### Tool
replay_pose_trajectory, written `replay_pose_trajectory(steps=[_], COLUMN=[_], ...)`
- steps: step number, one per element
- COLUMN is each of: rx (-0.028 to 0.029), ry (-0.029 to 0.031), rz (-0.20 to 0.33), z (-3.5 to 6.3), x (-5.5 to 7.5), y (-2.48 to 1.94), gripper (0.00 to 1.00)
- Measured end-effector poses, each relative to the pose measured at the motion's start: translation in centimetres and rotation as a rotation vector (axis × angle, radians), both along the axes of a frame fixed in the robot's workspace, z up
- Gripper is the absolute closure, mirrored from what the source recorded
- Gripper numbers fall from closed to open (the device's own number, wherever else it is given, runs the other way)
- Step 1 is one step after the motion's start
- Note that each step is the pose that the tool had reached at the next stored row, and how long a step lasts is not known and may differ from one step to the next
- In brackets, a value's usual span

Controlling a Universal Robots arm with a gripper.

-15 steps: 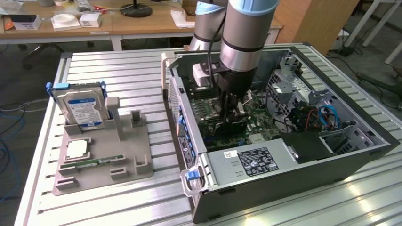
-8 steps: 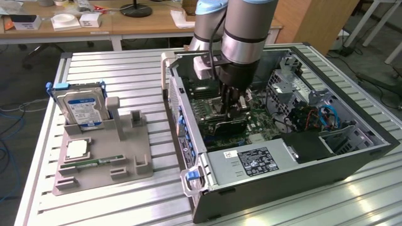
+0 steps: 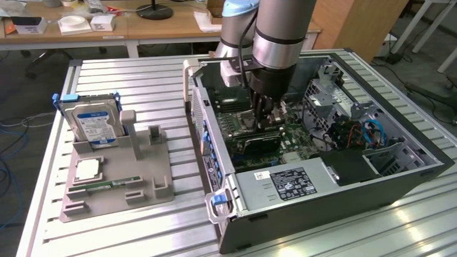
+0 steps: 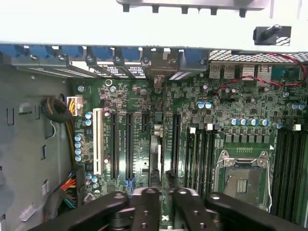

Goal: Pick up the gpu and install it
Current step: 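Insert the gpu into the slot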

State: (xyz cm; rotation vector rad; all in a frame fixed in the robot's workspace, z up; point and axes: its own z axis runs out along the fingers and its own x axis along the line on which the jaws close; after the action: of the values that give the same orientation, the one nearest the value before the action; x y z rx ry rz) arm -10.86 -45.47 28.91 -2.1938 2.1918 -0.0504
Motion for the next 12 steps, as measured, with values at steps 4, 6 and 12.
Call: replay_pose_trajectory(steps=[4, 6, 12], rx=[-0.0002, -0.0003, 0.0000], ry=[0.0009, 0.0306, 0.1394], rz=[0.000, 0.000, 0.000], z=[0.01, 0.01, -0.03], x=[-0.07, -0.06, -0.06], y=[0.00, 0.00, 0.00], gripper=[0.88, 0.88, 0.88])
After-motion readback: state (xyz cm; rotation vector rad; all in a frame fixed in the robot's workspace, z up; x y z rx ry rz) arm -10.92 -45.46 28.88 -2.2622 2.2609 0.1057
